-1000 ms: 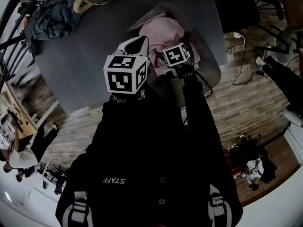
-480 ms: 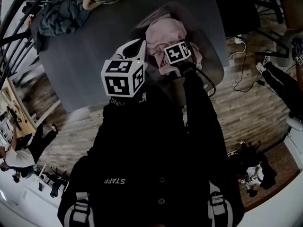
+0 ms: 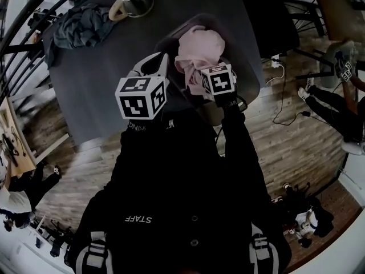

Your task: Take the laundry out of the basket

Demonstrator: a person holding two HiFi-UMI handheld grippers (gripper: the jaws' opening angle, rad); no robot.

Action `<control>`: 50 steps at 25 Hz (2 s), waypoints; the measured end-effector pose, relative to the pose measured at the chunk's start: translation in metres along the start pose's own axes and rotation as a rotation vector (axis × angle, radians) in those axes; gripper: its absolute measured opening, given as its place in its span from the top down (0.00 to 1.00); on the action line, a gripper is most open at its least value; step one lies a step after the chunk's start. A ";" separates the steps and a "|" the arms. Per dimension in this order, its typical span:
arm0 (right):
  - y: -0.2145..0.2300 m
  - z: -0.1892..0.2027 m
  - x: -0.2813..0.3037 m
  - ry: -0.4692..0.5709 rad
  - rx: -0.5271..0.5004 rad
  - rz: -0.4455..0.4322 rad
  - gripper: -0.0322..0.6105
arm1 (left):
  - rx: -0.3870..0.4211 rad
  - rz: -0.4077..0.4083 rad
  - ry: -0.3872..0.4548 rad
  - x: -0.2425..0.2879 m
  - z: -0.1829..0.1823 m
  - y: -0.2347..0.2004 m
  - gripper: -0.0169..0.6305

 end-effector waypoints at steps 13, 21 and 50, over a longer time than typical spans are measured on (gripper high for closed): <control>-0.049 -0.045 -0.180 0.579 0.106 -0.001 0.50 | 0.132 -0.038 0.288 -0.068 -0.052 0.024 0.97; -0.058 -0.065 -0.246 0.793 0.134 0.043 0.50 | 0.201 -0.042 0.433 -0.094 -0.084 0.041 0.97; -0.080 -0.103 -0.321 1.110 0.063 0.102 0.50 | 0.283 -0.123 0.629 -0.127 -0.124 0.054 0.97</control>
Point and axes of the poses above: the fingertips, and each gripper's own axes: x forward along the fingers, y to its right, z out of its underside, the point moved 8 cm from there along -x, backward along the fingers, and after that the axes turned 11 degrees about x, right-handed, at the moved point
